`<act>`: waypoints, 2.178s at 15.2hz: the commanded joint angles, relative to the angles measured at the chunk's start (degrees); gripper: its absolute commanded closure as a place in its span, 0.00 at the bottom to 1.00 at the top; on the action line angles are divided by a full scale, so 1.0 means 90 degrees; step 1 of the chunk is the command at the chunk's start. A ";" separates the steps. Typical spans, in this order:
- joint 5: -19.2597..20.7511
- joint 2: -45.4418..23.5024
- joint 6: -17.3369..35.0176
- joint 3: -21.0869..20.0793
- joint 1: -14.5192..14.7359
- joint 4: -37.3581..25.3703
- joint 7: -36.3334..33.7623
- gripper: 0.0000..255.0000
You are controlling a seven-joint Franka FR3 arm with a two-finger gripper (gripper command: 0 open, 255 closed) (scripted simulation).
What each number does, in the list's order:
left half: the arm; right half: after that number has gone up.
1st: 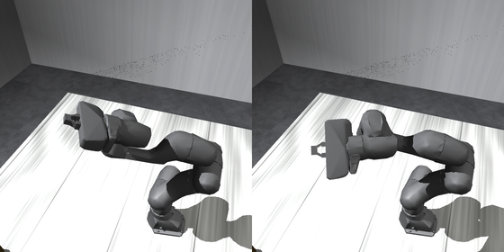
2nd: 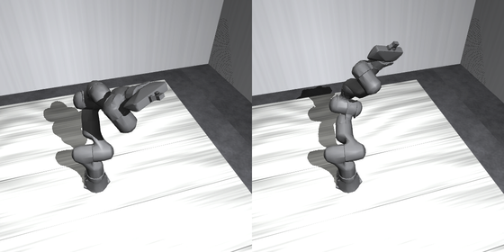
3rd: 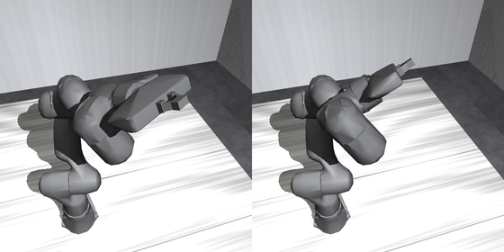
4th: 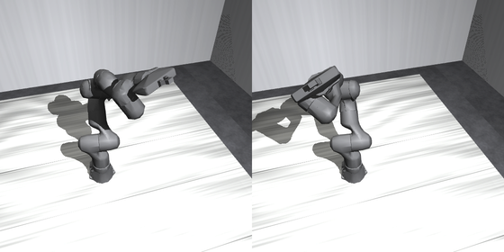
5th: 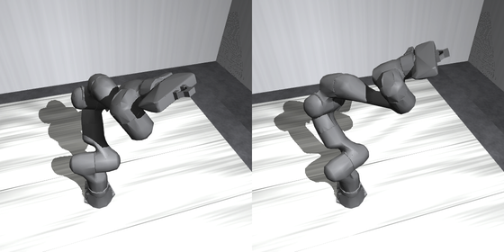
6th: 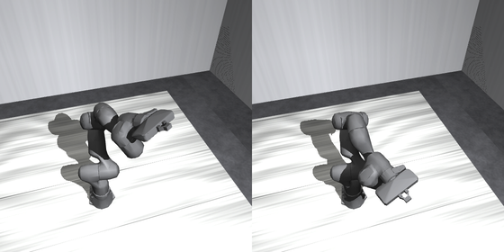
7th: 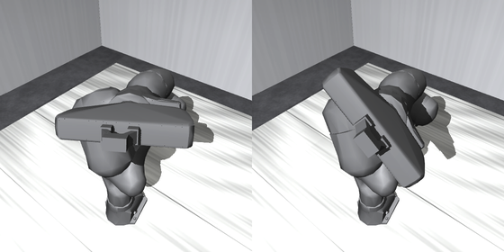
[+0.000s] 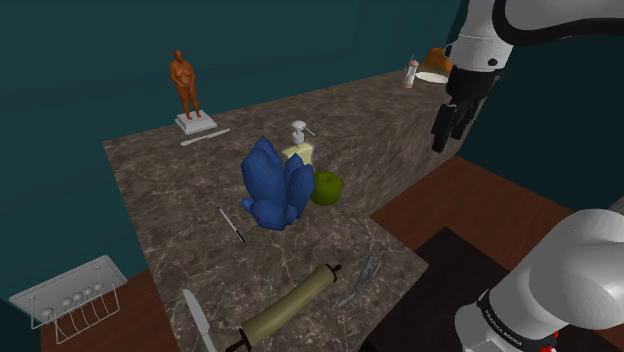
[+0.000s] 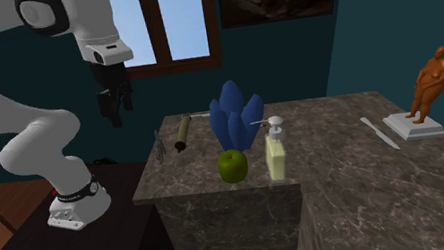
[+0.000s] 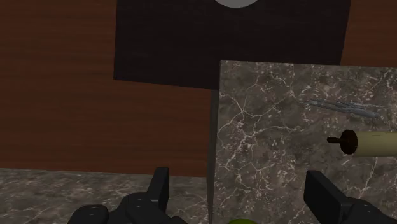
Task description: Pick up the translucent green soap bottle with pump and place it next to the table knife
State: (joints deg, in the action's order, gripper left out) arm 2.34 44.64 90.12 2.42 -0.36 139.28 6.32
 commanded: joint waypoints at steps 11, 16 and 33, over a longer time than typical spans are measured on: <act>-0.0055 -0.2323 0.1442 -0.0407 0.0161 -0.1088 -0.0492 0.00; 0.0042 -0.3508 0.1875 -0.0580 0.0207 -0.1933 -0.0747 0.00; 0.0764 -0.7815 0.1725 -0.0801 0.0602 -0.6644 -0.1467 0.00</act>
State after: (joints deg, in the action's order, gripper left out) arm 8.78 -22.65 106.67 -4.81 4.65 83.69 -6.64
